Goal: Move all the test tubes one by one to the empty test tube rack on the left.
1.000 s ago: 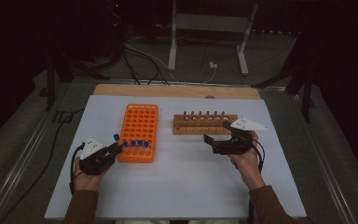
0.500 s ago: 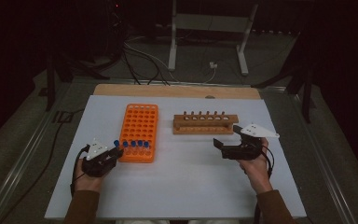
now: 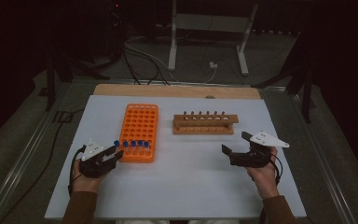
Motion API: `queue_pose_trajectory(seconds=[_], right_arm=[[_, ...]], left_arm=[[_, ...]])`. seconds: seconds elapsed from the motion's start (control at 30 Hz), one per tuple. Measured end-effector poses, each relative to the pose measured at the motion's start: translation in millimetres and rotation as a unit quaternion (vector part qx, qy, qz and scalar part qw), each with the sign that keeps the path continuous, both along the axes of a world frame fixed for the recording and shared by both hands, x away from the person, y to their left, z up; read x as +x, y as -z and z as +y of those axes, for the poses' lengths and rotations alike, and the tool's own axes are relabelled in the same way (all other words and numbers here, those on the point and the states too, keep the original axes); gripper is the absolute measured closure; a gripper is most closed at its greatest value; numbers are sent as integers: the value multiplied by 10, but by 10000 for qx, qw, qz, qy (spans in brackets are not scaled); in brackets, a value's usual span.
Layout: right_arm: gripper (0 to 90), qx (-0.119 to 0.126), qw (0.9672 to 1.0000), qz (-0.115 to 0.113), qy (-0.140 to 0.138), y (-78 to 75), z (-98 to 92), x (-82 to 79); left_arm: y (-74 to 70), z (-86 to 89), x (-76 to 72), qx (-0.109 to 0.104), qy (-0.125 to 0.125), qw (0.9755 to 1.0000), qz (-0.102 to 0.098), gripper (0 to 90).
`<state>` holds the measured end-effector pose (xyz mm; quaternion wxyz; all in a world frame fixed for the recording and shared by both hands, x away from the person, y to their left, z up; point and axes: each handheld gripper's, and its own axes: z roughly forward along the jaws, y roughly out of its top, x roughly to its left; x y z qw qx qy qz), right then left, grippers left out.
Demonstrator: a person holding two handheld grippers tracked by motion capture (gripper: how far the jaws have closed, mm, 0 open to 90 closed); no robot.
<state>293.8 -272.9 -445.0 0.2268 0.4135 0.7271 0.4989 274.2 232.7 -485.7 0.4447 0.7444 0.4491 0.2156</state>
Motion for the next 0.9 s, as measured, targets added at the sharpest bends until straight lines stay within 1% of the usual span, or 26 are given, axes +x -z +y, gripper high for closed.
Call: queue_pose_trajectory(seconds=[0.07, 0.17, 0.23, 0.3, 0.33, 0.4, 0.43, 0.47, 0.53, 0.57, 0.63, 0.7, 0.77, 0.8, 0.9], right_arm=[[30, 41, 10000, -56, 26, 17, -51, -46], [30, 133, 9998, -154, 88, 54, -135, -128], [30, 118, 9996, -210, 147, 84, -189, -175], [30, 161, 9994, -241, 177, 115, -239, -214], [30, 172, 9994, -244, 201, 128, -258, -232], [30, 224, 9991, -268, 257, 154, -288, -261], [30, 239, 9989, -289, 268, 165, -300, -272], [30, 248, 9988, -308, 280, 173, -308, -285], [29, 273, 9986, -338, 302, 183, -316, -307], [29, 285, 9985, -351, 312, 185, -320, -317], [29, 325, 9981, -393, 360, 188, -334, -342], [29, 248, 9977, -426, 459, 189, -356, -350], [30, 351, 9971, -428, 513, 191, -396, -357], [29, 374, 9970, -420, 534, 195, -413, -360], [30, 353, 9971, -371, 570, 225, -448, -356]], left_arm=[[-32, 53, -50, -95, -103, 9998, -107, 501], [-105, 144, -157, -239, -226, 9985, -433, 439], [-147, 198, -219, -246, -343, 9973, -604, 386], [-169, 246, -271, -304, -414, 9961, -714, 354], [-176, 262, -293, -316, -472, 9955, -763, 342], [-187, 292, -334, -324, -602, 9940, -858, 286], [-191, 304, -354, -342, -646, 9933, -899, 276], [-195, 314, -372, -344, -675, 9928, -925, 264], [-203, 320, -396, -317, -750, 9917, -992, 206], [-208, 327, -406, -333, -778, 9913, -1004, 180], [-216, 340, -420, -411, -807, 9903, -1049, 155], [-225, 346, -422, -421, -845, 9898, -1068, 75], [-231, 344, -426, -456, -873, 9894, -1069, 23], [-233, 342, -429, -447, -867, 9893, -1082, 8], [-232, 332, -440, -474, -862, 9893, -1082, 5]])
